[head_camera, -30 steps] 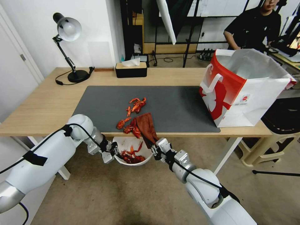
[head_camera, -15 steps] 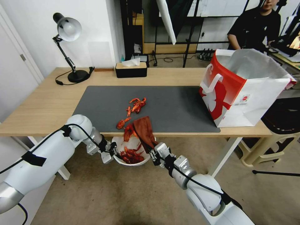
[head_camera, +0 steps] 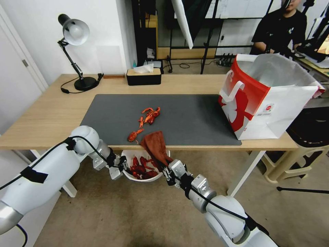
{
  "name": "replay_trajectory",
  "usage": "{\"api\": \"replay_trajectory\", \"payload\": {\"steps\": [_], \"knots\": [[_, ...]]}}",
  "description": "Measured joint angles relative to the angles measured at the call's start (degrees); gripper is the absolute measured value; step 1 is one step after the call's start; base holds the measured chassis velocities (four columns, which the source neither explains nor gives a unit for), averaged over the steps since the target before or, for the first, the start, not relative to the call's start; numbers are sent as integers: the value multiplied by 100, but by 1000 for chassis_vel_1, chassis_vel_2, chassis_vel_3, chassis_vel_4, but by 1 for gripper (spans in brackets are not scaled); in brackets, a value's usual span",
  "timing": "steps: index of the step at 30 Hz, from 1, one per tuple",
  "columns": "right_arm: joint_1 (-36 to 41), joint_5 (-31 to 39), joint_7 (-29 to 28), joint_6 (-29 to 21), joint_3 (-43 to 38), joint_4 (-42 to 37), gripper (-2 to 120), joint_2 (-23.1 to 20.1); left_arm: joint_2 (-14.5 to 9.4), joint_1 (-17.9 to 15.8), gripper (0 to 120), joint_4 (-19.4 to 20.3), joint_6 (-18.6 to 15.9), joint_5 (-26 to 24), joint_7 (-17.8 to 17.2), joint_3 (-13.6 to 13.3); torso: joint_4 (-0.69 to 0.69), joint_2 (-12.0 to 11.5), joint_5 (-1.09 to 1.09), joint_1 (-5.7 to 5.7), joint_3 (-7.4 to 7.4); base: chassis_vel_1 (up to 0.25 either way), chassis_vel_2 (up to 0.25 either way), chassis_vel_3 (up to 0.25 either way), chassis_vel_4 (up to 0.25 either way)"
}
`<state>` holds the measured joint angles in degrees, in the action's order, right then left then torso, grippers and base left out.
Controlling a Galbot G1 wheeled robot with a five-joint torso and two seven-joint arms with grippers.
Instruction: Sweep shrimp from table into container with towel, then put container into takeout bag.
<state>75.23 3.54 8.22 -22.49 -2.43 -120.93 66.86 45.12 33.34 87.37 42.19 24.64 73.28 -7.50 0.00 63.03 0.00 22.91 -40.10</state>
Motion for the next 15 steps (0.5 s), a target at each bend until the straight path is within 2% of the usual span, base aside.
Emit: {"api": "replay_trajectory", "payload": {"steps": [5, 15], "knots": [[-92, 81, 10, 16, 22, -16, 4, 41, -17, 30, 0, 12, 3, -9, -1, 24, 0, 0, 0, 0, 0, 0, 0, 0, 0], [-663, 862, -61, 70, -340, -348, 4, 111, -40, 144, 0, 32, 17, -6, -6, 92, 0, 0, 0, 0, 0, 0, 0, 0, 0]]}}
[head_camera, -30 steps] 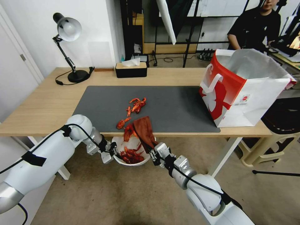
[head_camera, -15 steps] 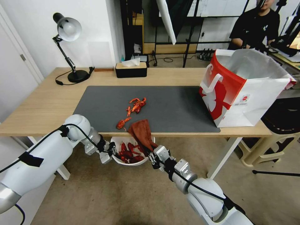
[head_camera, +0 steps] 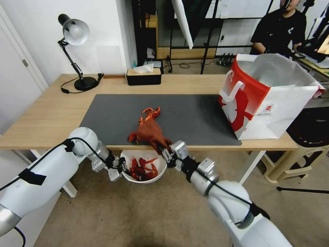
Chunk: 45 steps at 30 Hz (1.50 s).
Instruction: Sweep shrimp from table into container with towel, then put container into takeout bag.
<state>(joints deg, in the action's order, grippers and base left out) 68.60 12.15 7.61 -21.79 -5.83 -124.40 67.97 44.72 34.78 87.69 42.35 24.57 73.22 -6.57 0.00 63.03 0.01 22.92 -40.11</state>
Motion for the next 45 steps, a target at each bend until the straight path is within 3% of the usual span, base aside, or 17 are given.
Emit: {"api": "replay_trajectory", "payload": {"steps": [6, 11, 12, 15, 20, 23, 26, 34, 45], "knots": [[-635, 668, -338, 396, -152, 516, 4, 71, 7, 90, 0, 11, 23, 26, -1, 53, -1, 0, -1, 0, 0, 0, 0, 0, 0], [-1883, 1197, -767, 873, -122, 1891, 4, 263, -12, 191, 0, 12, 68, 42, 1, 146, 0, -1, -2, 1, -1, 0, 0, 0, 0], [-1883, 1197, -767, 873, -122, 1891, 4, 263, -12, 191, 0, 12, 68, 42, 1, 146, 0, -1, -2, 1, -1, 0, 0, 0, 0], [-2723, 1183, -774, 1009, -51, 2992, 4, 443, -50, 257, 0, -13, 123, 40, 0, 226, -1, -1, 0, 3, -1, 0, 0, 0, 0], [-3123, 1002, -634, 885, 27, 3649, 4, 659, -58, 283, 0, -65, 187, 46, -5, 269, -1, -1, 0, 2, -1, 0, 0, 0, 0], [-3363, 786, -466, 799, 76, 4191, 4, 830, -3, 275, 0, -95, 413, 454, -51, 366, -1, -1, 0, 2, -1, 0, 0, 0, 0], [-3521, 646, -235, 775, 151, 4619, 4, 912, -13, 228, 0, -173, 429, 352, -45, 362, 2, -1, 0, 2, -1, 0, 0, 0, 0], [-3626, 443, 328, 727, 390, 5015, 4, 857, -46, 245, 0, -232, 357, 191, -21, 316, 1, -1, -1, 1, 0, 0, 0, 0, 0], [-3465, 458, 902, 829, 604, 4798, 4, 705, -44, 138, 0, -268, 329, 107, 18, 262, 0, -1, 0, 0, 0, 0, 0, 0, 0]]}}
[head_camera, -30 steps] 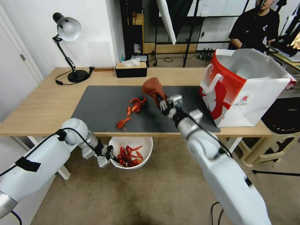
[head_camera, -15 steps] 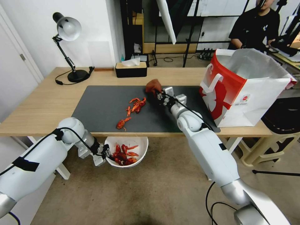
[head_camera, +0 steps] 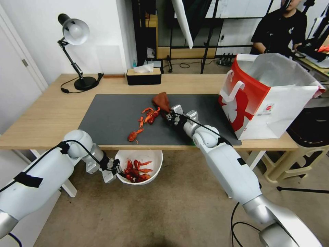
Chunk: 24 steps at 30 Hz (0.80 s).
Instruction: Sweep shrimp from table into container with towel, then put container into takeout bag.
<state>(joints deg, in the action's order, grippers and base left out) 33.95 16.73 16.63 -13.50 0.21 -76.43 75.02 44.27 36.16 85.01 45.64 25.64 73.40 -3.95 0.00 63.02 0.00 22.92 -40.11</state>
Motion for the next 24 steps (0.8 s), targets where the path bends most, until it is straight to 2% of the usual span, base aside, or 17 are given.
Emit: {"api": "replay_trajectory", "payload": {"steps": [13, 21, 24], "knots": [[46, 43, 496, 191, 183, -79, 4, -172, -123, -23, 0, 5, -15, -110, 11, 25, 0, 0, 0, 0, 0, 0, 0, 0, 0], [-18, 99, 988, 292, 312, -12, 4, -255, -211, 7, 0, 7, -15, -167, 5, 113, 0, 0, 0, 0, 0, 0, 0, 0, 0], [-76, 100, 1335, 389, 354, 75, 4, -282, -261, 47, 0, 0, -10, -179, -7, 182, 0, 0, 0, 0, 0, 0, 0, 0, 0]]}}
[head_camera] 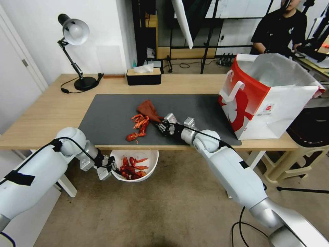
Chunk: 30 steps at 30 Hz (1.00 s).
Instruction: Sweep shrimp from table into container with towel, then put container into takeout bag.
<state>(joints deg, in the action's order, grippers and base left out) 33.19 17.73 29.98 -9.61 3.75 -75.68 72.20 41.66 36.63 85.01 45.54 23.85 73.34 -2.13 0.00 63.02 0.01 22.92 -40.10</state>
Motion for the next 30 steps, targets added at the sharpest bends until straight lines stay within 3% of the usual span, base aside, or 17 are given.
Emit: {"api": "replay_trajectory", "payload": {"steps": [11, 30], "knots": [[-43, -9, 740, 178, 23, 36, 4, -118, -60, 39, 0, -28, 15, -22, -16, 70, -1, 0, -1, 0, 0, 0, 0, 0, 0], [275, 38, 969, 228, 58, -426, 4, -342, -94, -15, 0, -30, 13, -67, -19, 49, 0, 0, 0, 0, 0, 0, 0, 0, 0]]}}
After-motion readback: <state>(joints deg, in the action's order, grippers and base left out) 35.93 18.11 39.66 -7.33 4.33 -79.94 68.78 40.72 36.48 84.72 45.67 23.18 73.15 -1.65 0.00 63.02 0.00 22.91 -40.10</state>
